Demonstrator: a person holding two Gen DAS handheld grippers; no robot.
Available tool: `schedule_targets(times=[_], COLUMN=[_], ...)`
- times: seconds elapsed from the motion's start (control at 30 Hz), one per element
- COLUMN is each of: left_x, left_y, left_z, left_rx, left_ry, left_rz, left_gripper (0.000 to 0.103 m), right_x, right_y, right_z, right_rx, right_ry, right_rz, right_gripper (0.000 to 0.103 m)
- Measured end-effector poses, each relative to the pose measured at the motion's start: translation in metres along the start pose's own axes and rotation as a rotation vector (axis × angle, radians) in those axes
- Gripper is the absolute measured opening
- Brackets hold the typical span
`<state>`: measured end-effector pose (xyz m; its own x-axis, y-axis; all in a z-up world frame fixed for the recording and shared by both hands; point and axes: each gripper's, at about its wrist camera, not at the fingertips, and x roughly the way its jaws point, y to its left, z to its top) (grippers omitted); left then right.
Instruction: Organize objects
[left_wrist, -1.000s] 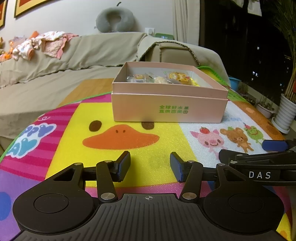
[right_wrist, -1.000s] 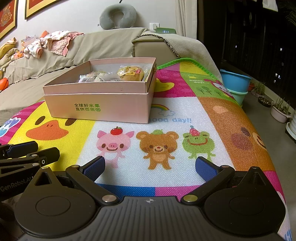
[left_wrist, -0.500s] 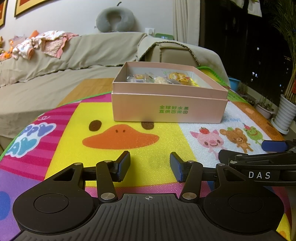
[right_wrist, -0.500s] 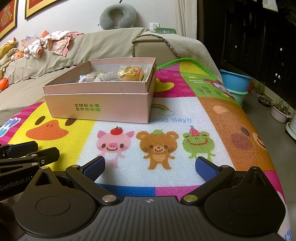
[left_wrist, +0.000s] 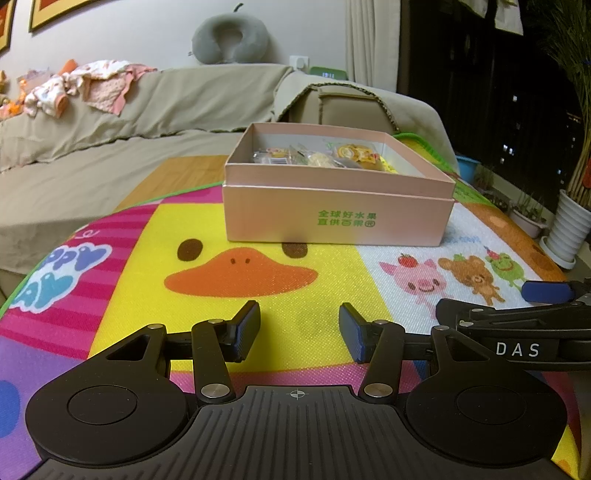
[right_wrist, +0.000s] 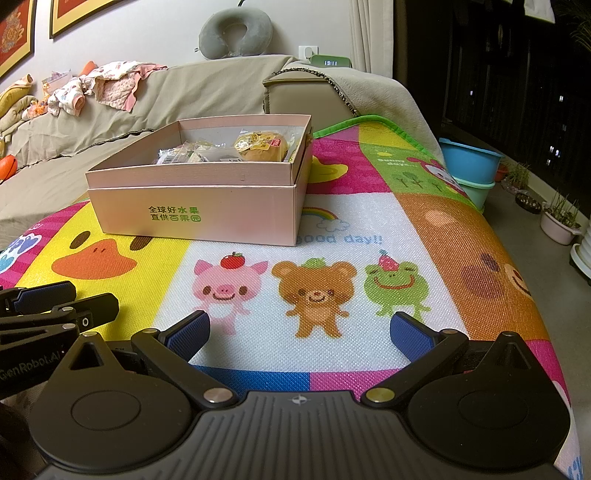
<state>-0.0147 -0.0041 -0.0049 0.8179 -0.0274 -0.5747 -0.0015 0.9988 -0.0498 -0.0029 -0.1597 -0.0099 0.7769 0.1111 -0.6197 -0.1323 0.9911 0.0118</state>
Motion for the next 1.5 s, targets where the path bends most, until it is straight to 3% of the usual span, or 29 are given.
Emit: schedule_targets(times=[1.5], left_x=[0.0014], left_y=[-0.0023], left_z=[0.0000], left_rx=[0.012], left_ry=[0.001], left_rz=[0.009], left_gripper=[0.054], right_x=[-0.0003], right_y=[0.0000], right_z=[-0.0001], right_rx=[0.000], right_ry=[0.000], right_rz=[0.000], right_gripper=[0.103])
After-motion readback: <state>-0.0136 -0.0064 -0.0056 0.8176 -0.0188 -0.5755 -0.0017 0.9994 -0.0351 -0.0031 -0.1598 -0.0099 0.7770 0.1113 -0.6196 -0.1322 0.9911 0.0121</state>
